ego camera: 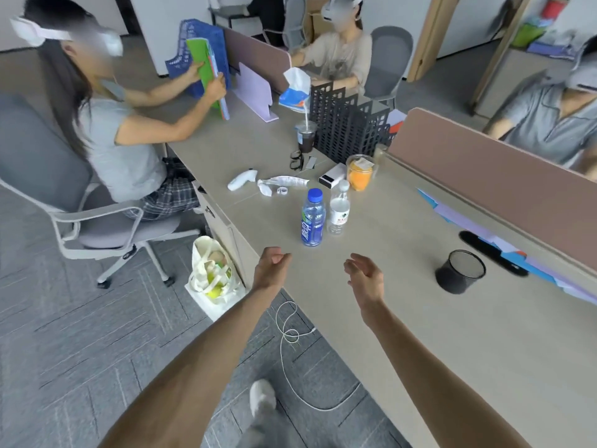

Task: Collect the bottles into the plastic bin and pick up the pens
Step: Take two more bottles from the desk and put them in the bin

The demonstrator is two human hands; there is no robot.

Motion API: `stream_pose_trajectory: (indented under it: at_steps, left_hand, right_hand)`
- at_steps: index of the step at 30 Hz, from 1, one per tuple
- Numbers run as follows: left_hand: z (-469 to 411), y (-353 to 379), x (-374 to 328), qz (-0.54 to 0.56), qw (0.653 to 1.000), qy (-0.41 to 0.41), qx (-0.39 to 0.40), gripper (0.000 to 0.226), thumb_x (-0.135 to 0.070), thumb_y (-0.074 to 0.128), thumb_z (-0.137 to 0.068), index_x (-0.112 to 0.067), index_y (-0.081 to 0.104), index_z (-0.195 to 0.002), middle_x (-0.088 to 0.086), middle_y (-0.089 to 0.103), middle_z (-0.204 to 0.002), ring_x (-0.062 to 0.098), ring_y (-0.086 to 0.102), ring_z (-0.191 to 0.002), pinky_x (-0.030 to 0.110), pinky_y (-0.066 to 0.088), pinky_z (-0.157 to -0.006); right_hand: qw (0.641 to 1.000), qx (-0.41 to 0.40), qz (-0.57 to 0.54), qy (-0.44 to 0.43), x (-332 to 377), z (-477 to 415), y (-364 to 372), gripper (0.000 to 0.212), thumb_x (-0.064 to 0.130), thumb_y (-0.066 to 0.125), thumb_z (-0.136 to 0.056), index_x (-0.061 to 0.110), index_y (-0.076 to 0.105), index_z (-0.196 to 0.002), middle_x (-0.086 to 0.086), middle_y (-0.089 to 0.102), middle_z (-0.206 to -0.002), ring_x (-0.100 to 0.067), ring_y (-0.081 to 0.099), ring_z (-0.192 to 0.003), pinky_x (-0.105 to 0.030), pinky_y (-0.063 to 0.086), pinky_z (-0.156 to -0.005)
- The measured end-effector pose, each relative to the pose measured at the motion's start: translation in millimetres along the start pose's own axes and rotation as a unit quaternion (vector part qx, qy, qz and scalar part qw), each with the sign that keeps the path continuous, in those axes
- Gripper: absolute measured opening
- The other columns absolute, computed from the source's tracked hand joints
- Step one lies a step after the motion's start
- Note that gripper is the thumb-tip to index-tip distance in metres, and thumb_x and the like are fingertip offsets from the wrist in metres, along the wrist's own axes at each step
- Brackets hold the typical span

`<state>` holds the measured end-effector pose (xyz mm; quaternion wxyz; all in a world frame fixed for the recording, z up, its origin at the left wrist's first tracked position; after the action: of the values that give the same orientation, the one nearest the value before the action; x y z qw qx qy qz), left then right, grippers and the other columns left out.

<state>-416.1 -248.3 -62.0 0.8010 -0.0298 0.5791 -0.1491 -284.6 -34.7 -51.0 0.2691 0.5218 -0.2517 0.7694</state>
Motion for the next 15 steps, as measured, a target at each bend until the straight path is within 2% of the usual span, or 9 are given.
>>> stream_pose_trajectory:
  at_steps: [2, 3, 6, 8, 11, 13, 15]
  left_hand:
    - [-33, 18, -11, -0.027, 0.999, 0.019, 0.014, 0.05, -0.03, 0.073, -0.079, -0.012, 0.051, -0.12, 0.003, 0.059, -0.11, 0.019, 0.057, -0.091, 0.028, 0.045, -0.081]
    - [-50, 28, -15, -0.037, 0.999, 0.025, 0.022, 0.065, -0.034, 0.077, -0.073, -0.01, 0.047, -0.125, 0.005, 0.056, -0.117, 0.02, 0.056, -0.093, 0.03, 0.046, -0.085]
    - [-98, 60, -16, -0.066, 0.996, 0.021, 0.051, 0.093, -0.036, 0.083, -0.063, -0.006, 0.036, -0.137, 0.011, 0.043, -0.134, 0.025, 0.049, -0.119, 0.039, 0.041, -0.104]
    - [-122, 79, -17, -0.079, 0.994, 0.025, 0.07, 0.103, -0.029, 0.085, -0.065, -0.004, 0.026, -0.145, 0.012, 0.034, -0.144, 0.025, 0.037, -0.134, 0.039, 0.032, -0.112]
    - [-151, 104, -18, -0.081, 0.993, 0.032, 0.085, 0.114, -0.025, 0.087, -0.061, -0.005, 0.018, -0.149, 0.012, 0.026, -0.152, 0.024, 0.028, -0.141, 0.037, 0.025, -0.116]
    - [-167, 115, -21, -0.072, 0.993, 0.051, 0.084, 0.113, -0.028, 0.088, -0.054, -0.009, 0.026, -0.147, 0.011, 0.036, -0.147, 0.027, 0.036, -0.136, 0.042, 0.032, -0.113]
    - [-180, 125, -21, -0.066, 0.993, 0.071, 0.074, 0.104, -0.035, 0.083, -0.046, -0.017, 0.038, -0.138, 0.006, 0.051, -0.134, 0.027, 0.051, -0.123, 0.045, 0.044, -0.103]
  right_hand:
    - [1.0, -0.026, -0.001, 0.004, 0, -27, 0, 0.026, 0.011, 0.062, -0.088, 0.022, 0.065, -0.111, -0.007, 0.072, -0.11, -0.017, 0.064, -0.093, -0.042, 0.052, -0.096]
    - [0.999, -0.041, -0.002, 0.008, 0, -39, -1, 0.027, 0.011, 0.063, -0.087, 0.022, 0.066, -0.111, -0.007, 0.072, -0.111, -0.017, 0.064, -0.093, -0.041, 0.051, -0.095]
    - [0.995, -0.092, 0.001, 0.031, -2, -62, -8, 0.026, 0.013, 0.063, -0.086, 0.026, 0.066, -0.109, -0.005, 0.072, -0.11, -0.019, 0.066, -0.098, -0.041, 0.052, -0.095]
    - [0.993, -0.112, 0.009, 0.044, -3, -73, -12, 0.027, 0.018, 0.063, -0.083, 0.028, 0.065, -0.109, -0.003, 0.072, -0.109, -0.02, 0.067, -0.102, -0.043, 0.052, -0.096]
    - [0.988, -0.14, 0.009, 0.057, -3, -85, -16, 0.034, 0.029, 0.061, -0.076, 0.029, 0.066, -0.11, -0.001, 0.072, -0.107, -0.018, 0.067, -0.102, -0.042, 0.053, -0.096]
    - [0.987, -0.151, 0.002, 0.061, -3, -87, -17, 0.035, 0.029, 0.061, -0.077, 0.028, 0.066, -0.111, -0.002, 0.072, -0.108, -0.017, 0.067, -0.102, -0.04, 0.053, -0.095]
    - [0.986, -0.156, 0.004, 0.061, -4, -89, -17, 0.036, 0.029, 0.06, -0.076, 0.029, 0.066, -0.111, 0.0, 0.072, -0.109, -0.015, 0.067, -0.102, -0.038, 0.054, -0.094]
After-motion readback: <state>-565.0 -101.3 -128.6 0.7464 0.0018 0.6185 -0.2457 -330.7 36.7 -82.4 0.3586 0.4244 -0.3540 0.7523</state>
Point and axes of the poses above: each hand's wrist, its own z-axis away from the middle knuckle, its own y-axis out of the palm, x = y × z, the point moved 10 cm from there along -z, towards the middle knuckle
